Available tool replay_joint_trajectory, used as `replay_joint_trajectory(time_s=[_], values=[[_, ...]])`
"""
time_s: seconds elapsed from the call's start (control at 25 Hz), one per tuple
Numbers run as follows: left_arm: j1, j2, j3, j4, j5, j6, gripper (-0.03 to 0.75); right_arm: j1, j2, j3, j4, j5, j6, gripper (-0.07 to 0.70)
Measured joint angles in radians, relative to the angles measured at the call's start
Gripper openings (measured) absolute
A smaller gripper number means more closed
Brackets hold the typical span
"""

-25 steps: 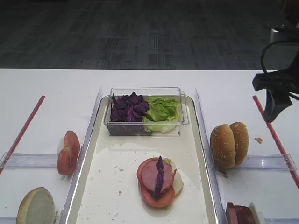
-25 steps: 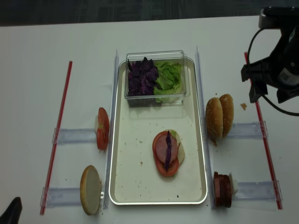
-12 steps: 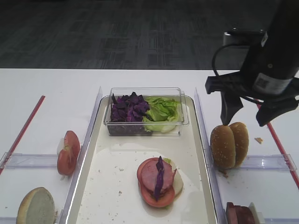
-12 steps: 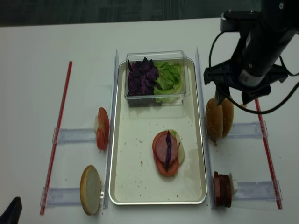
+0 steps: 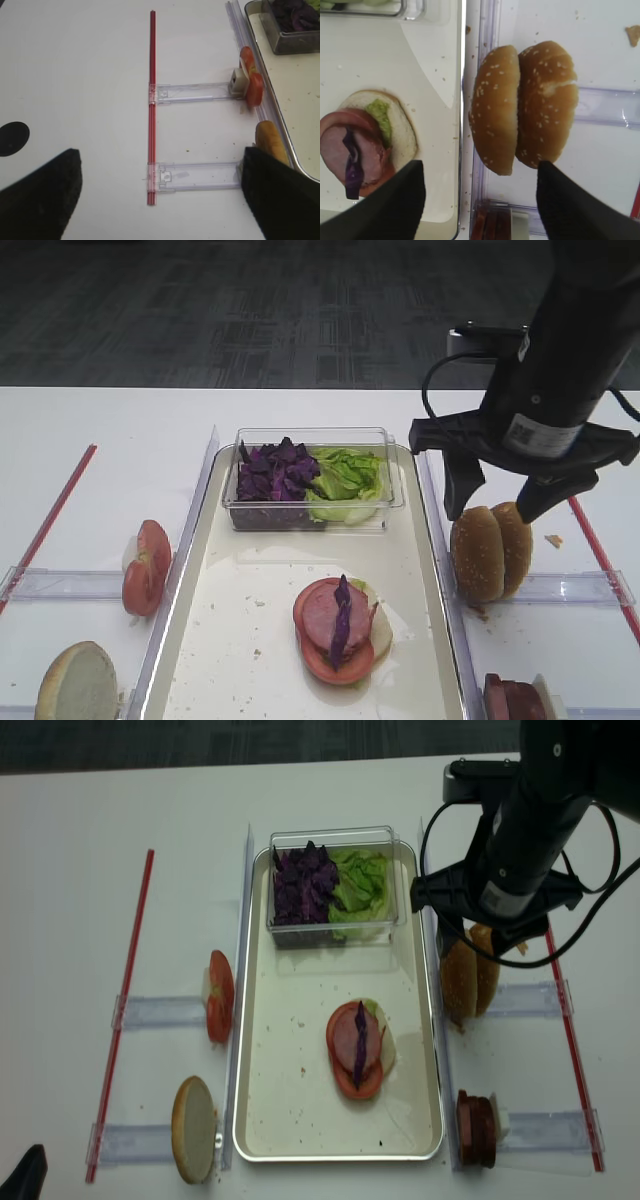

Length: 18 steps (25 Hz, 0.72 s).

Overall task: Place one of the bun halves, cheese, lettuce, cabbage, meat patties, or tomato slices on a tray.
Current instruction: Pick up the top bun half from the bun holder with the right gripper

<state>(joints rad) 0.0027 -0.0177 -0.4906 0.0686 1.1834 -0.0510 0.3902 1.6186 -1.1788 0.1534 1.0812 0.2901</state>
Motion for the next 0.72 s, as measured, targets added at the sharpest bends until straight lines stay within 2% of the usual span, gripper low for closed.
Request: replay_joint_trajectory(time_s=[0.72], values=[[0.0, 0.0, 0.0, 0.0, 0.0, 0.0, 0.597, 0.0, 0.089, -0.007, 0.022, -0.044, -0.034, 0.501]])
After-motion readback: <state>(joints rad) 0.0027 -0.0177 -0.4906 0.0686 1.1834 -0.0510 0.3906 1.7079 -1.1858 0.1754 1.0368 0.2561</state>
